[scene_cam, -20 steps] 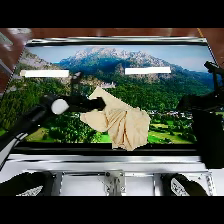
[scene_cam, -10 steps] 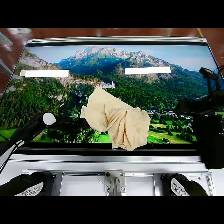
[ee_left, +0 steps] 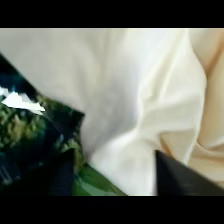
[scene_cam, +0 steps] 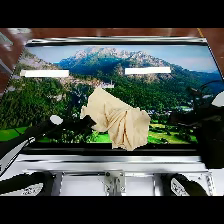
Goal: Fold the shirts.
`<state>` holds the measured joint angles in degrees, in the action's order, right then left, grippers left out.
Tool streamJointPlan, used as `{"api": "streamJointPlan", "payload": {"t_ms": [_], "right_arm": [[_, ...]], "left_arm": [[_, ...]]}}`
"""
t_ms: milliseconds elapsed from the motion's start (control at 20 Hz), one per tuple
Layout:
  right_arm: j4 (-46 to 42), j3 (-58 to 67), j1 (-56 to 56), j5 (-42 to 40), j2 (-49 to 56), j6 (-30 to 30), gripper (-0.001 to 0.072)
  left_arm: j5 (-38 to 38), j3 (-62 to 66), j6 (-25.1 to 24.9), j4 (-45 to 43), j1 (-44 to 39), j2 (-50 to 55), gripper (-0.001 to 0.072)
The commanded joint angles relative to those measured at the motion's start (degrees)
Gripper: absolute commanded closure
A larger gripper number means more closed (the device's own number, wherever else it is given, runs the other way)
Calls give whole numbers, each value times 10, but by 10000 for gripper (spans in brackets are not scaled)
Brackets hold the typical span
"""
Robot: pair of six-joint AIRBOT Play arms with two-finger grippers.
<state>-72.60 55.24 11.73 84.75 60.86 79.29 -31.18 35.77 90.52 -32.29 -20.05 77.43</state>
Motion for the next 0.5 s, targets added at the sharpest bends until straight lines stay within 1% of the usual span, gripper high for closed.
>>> {"api": "streamJointPlan", "payload": {"t_ms": [0,50,150,250,350,450], "right_arm": [[43,-86,0,-35,0,-3,88],[61,-110,0,-53,0,-2,88],[113,-156,0,-102,0,0,88],[174,-197,0,-154,0,0,88],[224,-236,0,-200,0,0,88],[235,-261,0,-222,0,0,88]], "left_arm": [[27,9,-16,50,-14,10,606],[15,16,-19,49,-15,10,670],[-23,34,-62,49,-15,8,670],[-57,50,-94,49,-15,6,669],[-77,56,-110,49,-15,-1,670],[-90,56,-119,49,-14,-10,670]]}}
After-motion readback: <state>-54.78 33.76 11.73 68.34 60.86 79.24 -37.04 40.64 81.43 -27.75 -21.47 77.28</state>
